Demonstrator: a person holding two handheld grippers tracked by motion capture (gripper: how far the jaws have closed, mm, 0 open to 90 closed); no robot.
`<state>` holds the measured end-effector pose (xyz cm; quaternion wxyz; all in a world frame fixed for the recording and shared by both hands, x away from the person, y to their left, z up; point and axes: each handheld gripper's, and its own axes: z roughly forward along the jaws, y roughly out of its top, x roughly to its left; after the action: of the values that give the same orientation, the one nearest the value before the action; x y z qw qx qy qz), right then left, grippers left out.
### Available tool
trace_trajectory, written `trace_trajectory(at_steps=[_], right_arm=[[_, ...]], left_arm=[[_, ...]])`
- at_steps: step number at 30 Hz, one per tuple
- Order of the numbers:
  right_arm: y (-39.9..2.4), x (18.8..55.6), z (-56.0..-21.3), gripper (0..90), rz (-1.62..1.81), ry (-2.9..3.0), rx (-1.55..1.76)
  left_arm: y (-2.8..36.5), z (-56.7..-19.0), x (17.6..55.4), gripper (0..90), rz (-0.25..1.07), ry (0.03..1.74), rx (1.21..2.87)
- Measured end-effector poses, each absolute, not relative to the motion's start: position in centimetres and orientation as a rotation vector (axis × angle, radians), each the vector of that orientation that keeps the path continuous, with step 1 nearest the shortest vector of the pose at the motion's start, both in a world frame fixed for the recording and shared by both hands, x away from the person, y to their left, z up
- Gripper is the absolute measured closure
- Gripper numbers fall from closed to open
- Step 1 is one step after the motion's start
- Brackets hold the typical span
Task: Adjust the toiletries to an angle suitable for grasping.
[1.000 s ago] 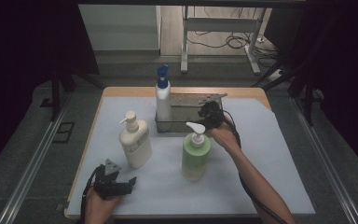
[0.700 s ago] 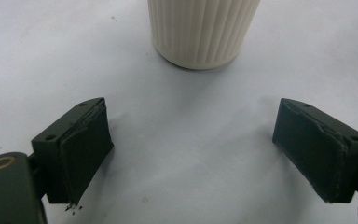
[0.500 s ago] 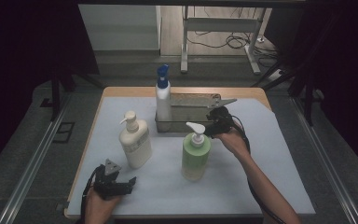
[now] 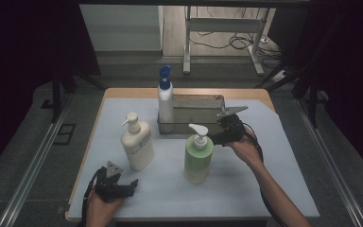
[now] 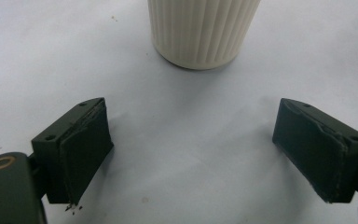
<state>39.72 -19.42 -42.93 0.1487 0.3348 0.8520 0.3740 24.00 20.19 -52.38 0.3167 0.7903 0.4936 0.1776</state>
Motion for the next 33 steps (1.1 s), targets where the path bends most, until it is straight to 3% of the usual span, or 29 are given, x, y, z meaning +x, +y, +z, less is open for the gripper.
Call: trace_trajectory(at_steps=[14,33], right_arm=[[-22.8,37.6,-43.4,14.2,1.115,2.425,0.995],[-23.9,33.0,-45.9,13.9,1.121,2.465,0.976]], left_arm=[[20.2,-52.4,24.0,10.7,0.467,1.300,2.080],[20.2,-52.4,24.0,10.7,0.468,1.299,2.081]])
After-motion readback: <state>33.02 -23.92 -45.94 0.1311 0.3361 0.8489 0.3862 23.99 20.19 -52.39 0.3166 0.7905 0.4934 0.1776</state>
